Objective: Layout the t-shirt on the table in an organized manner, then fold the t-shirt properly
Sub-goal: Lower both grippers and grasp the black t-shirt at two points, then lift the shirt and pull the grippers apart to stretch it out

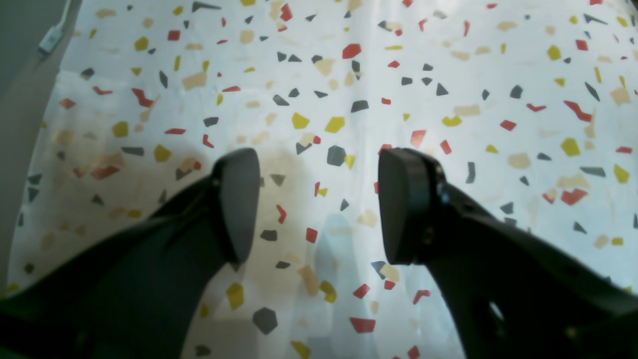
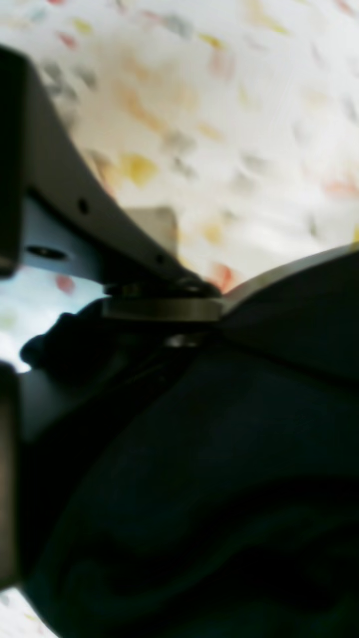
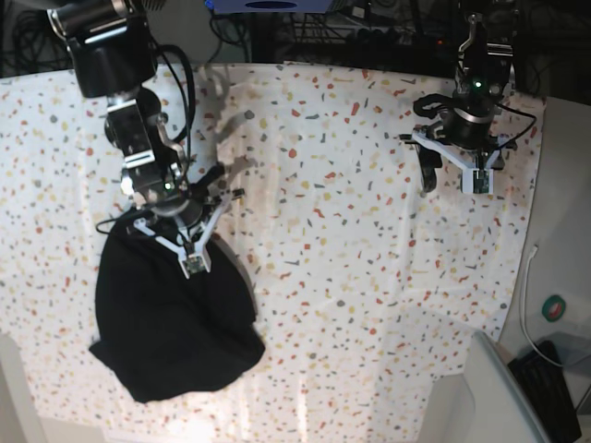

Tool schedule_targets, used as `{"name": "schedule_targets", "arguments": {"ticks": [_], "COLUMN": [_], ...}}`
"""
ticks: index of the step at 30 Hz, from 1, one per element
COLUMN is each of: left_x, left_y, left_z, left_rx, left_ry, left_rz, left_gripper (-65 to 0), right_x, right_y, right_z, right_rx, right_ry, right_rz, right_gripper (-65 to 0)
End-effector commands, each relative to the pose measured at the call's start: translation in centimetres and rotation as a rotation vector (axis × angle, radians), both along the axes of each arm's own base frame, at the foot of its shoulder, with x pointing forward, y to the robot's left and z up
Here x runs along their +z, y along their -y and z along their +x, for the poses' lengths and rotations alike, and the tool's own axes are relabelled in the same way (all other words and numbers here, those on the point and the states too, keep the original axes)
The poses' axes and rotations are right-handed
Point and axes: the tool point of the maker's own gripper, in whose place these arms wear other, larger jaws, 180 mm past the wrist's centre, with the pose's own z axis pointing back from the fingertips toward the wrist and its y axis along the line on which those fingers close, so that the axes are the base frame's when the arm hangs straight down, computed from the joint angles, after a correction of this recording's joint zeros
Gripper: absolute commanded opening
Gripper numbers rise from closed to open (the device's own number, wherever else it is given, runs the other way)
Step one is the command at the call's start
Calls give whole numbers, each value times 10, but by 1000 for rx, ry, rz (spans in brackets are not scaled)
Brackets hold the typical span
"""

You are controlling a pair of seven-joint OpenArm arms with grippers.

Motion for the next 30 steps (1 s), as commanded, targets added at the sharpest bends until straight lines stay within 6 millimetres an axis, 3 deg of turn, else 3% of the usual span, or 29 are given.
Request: {"name": "schedule_targets", "arguments": {"ticks": [1,8,12,17,19,22,24,28,30], "left_x": [12,14,13,-2,-4,-10,-13,-20,-28], "left_y": [-3,-3,3,50,76,117,139,182,199], "left_z": [8,11,19,28,32,35,38,49,54], "left_rx": [-2,-2,-7,-75,-129,-200,-230,-275,-288], "left_ry": [48,58,63,42,38,25,20,5,-18], "left_rz": [9,9,-4,-74,-100,-146,-175,-230,-247], "left_gripper": [-290,-290,-291,-291,-291,-291,-291,-291,-291], "right_x": [23,42,39,20,25,45,65,92,96], "right_y": [-6,-11,-25,-34,-35,-36,-32,19,47], "right_z": [8,-74,-105,-123,-123,-119,-109,-68,-50], "right_rx": [4,71,189,194,194,196,188,84,13], "right_ry": [79,94,52,-71,-82,-33,29,136,157], "right_rz": [28,70,102,94,87,92,89,17,-12], "right_gripper": [-650,-650,-650,-650,-650,-494,-449,-443,-443]}}
